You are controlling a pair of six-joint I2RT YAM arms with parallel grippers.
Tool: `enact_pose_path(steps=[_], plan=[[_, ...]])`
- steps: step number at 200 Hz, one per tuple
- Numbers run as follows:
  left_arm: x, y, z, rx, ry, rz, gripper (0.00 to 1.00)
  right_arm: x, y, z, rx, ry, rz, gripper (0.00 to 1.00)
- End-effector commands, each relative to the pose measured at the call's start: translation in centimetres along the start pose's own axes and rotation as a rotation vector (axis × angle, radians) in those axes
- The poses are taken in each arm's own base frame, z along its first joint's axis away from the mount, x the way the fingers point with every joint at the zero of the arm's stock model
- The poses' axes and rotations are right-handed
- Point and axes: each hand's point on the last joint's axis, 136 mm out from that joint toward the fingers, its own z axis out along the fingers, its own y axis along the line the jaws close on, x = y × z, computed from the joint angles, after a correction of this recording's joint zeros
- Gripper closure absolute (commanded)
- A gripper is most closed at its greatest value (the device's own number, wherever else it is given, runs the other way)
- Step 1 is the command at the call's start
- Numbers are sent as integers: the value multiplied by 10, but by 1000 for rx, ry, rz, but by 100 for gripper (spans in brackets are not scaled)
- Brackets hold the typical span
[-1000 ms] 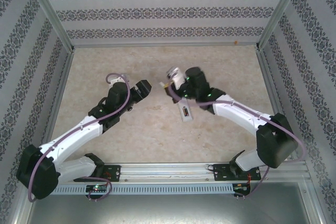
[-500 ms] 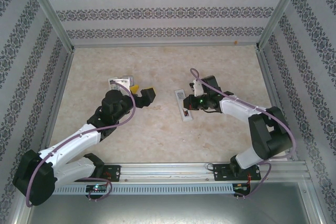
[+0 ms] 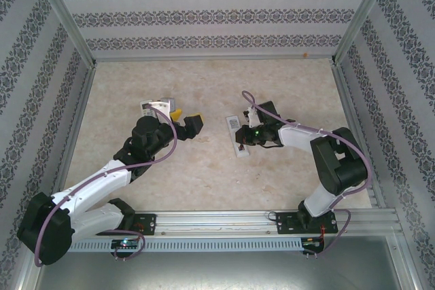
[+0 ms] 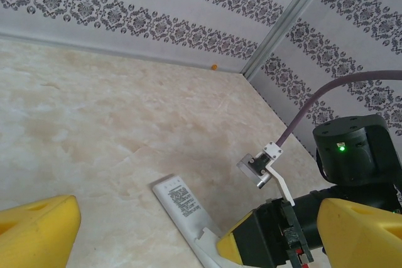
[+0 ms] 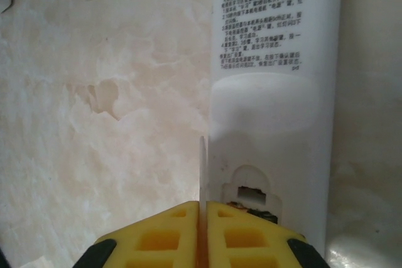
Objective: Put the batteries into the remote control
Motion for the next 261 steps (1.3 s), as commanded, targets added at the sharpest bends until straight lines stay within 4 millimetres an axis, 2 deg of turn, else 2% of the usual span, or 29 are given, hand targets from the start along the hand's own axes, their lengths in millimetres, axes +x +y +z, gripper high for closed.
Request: enact_pose_path(steps=[1, 31, 73, 90, 113, 125, 144, 163, 182, 202, 229, 261], plan=[[-4, -4, 0, 26, -29, 26, 3, 9, -14, 7, 48, 18, 22, 85], [-4, -4, -1, 27, -32, 24, 3, 10, -18, 4, 78, 14, 21, 79], [-6, -6, -1, 34, -43, 19, 2, 3, -20, -7, 121, -23, -4, 79], [-6, -5, 0, 31, -42, 20, 2, 2, -5, -12, 116, -31, -83, 78], [-5, -1, -1, 6, -31, 22, 2, 2, 19, -21, 206, -73, -258, 74], [-6, 7, -5, -44, -42, 4, 3, 2, 28, -22, 253, -88, -305, 71], [-13, 29, -19, -158, -104, -48, 3, 11, 37, -12, 301, -39, -305, 64], [-17, 44, -33, -228, -144, -70, 3, 21, 30, 1, 419, 54, -302, 60], [-14, 50, -39, -251, -117, -67, 3, 22, 26, 10, 519, 98, -328, 51], [-11, 50, -40, -248, -96, -63, 3, 18, 26, 17, 551, 115, -344, 42], [-10, 51, -41, -246, -102, -63, 3, 16, 28, 27, 561, 139, -367, 41], [-8, 53, -40, -248, -98, -62, 3, 15, 28, 38, 570, 158, -376, 46]])
